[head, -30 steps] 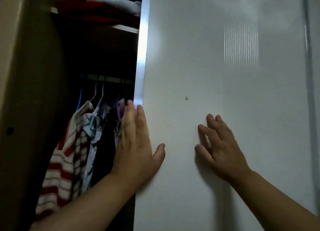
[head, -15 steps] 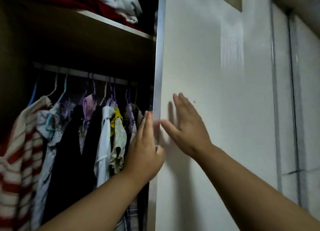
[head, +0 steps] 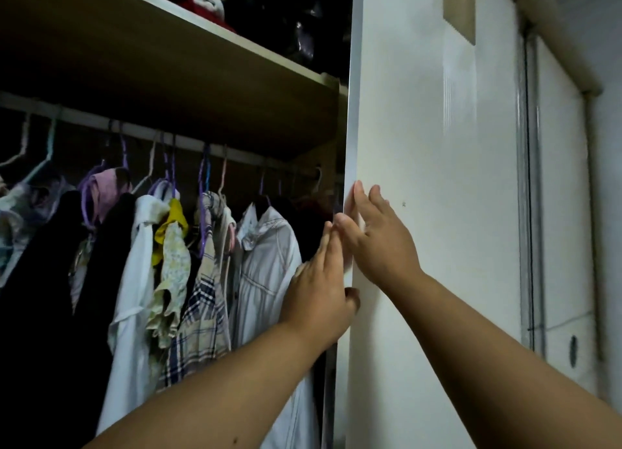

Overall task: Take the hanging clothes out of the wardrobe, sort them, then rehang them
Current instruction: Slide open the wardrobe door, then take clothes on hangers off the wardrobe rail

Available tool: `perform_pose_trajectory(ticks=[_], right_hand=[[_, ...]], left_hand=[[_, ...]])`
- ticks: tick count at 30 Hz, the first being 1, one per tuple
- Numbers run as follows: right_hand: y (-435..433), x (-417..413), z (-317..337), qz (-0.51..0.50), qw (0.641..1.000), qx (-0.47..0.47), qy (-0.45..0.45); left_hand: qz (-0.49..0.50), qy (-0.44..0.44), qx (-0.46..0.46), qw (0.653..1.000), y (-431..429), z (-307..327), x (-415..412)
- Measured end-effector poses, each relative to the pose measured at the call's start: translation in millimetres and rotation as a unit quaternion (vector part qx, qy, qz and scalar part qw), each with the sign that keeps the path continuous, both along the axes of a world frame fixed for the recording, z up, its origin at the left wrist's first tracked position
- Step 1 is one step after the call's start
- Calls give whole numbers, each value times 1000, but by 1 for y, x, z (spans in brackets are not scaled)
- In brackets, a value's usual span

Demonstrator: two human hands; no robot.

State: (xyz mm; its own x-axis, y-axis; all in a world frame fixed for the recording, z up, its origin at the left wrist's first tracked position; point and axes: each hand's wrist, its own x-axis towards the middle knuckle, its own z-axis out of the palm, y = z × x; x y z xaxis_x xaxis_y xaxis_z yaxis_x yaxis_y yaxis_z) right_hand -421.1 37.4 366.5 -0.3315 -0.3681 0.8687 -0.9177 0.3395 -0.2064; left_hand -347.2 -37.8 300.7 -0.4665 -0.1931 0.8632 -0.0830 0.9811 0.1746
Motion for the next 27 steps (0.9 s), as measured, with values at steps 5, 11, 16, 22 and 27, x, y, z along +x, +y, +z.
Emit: perform_pose_trajectory(ticks=[5,11,16,22,27], right_hand=[[16,-35,4,-18,999,36,-8],[32,-68,8,-27,998,53,-35],[40,-87,8,-25,997,49,-59],[36,-91,6,-30,997,59,-43],[48,-82,0,-35,995,75,-54]], left_hand=[[5,-10,-14,1000,12,1,-36],[27,-45,-38,998,18,3,-77],[38,-61,-41,997,30,4,-103],[53,-73,-25,996,30,3,-105],[60,-160,-38,985,32,17,-67]])
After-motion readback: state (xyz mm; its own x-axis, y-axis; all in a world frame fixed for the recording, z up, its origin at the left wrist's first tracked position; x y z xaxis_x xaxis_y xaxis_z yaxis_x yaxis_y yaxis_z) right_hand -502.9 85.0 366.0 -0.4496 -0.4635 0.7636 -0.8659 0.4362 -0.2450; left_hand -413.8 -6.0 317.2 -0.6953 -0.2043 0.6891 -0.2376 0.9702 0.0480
